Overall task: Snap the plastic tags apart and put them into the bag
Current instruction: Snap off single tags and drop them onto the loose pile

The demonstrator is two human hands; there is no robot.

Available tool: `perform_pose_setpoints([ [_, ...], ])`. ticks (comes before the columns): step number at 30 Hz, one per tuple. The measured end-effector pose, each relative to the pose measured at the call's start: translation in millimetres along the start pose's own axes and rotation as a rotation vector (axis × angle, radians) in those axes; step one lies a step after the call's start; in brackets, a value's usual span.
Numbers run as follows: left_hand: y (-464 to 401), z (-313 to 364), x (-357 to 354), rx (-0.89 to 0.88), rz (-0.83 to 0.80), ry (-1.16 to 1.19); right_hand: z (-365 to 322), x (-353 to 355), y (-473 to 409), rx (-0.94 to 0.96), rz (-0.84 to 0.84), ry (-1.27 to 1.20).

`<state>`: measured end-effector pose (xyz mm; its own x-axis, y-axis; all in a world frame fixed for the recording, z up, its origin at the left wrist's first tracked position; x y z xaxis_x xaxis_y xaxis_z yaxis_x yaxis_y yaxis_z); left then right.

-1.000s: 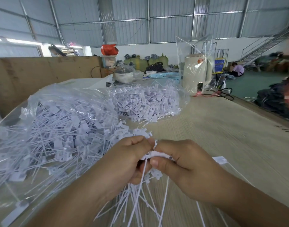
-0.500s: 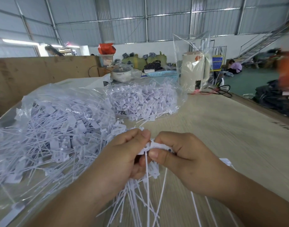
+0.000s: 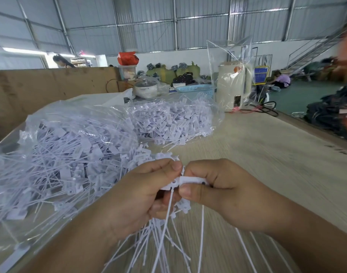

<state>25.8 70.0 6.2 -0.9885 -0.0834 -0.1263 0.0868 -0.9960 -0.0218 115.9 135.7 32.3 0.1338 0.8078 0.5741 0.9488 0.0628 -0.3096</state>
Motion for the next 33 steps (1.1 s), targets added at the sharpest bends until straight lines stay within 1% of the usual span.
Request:
perform_pose_setpoints([
  [3,0.0,-2.3,7.6,0.03,0.042,-0.102,0.7,0.0,-0.4,-0.036,0.003,0.151],
  [5,-0.1,-2.4,10.2,0.04,0.048,-0.113,-0.6,-0.1,-1.4,-0.024,0.006,0.205],
  [8,-0.3,-1.9,8.1,0.045,0.01,-0.017,-4.1,-1.2,-1.4,0.022,0.007,0.104],
  [14,-4.9,-9.9,-1.3,0.058,-0.065,0.227,-5.6,-1.5,-1.1,0.055,0.003,-0.075],
  [17,-6.5,-12.6,-4.2,0.072,-0.096,0.278,-0.4,0.0,-0.3,0.012,0.028,-0.097],
  [21,-6.9,-16.0,-5.0,0.076,-0.127,0.3,-1.0,-2.3,-0.7,0.023,0.008,-0.137],
  [22,-6.9,-16.5,-4.9,0.076,-0.153,0.324,-1.5,-2.6,-0.9,0.025,0.008,-0.153],
  [23,-6.9,-15.1,-5.3,0.067,-0.213,0.382,-1.9,-1.6,-0.8,0.028,0.014,-0.168],
  [25,-2.8,-2.9,-8.7,0.018,-0.394,0.541,-3.3,3.7,0.5,0.042,0.037,-0.189],
  [26,0.2,3.8,-4.5,-0.012,-0.424,0.544,-3.7,7.7,1.4,0.044,0.052,-0.183],
  [27,2.2,7.4,5.3,-0.033,-0.375,0.436,-3.2,11.8,2.0,0.041,0.069,-0.165],
  [28,3.1,8.9,18.4,-0.039,-0.239,0.217,-1.9,15.4,2.6,0.033,0.088,-0.148],
  [29,5.3,12.0,28.9,-0.028,-0.085,-0.05,0.2,17.8,3.2,0.023,0.104,-0.134],
  [30,7.6,15.6,37.1,-0.024,0.055,-0.249,2.6,18.2,3.4,0.009,0.107,-0.117],
  [31,8.8,19.0,41.3,-0.033,0.154,-0.342,5.1,16.8,3.5,-0.009,0.098,-0.095],
  [33,10.8,24.6,46.1,-0.048,0.273,-0.467,8.9,11.2,3.1,-0.037,0.068,-0.06],
])
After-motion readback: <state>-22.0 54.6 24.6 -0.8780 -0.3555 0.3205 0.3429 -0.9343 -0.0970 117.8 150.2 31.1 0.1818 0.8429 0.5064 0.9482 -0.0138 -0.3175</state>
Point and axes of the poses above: each hand's wrist, its own y-axis away from the middle knuckle, its own x-axis out of the back of the hand, z = x × y, the point moved 7 cm from there along -y, towards the middle knuckle, and after that the axes turned 11 degrees about -z, right-handed, at the moved point
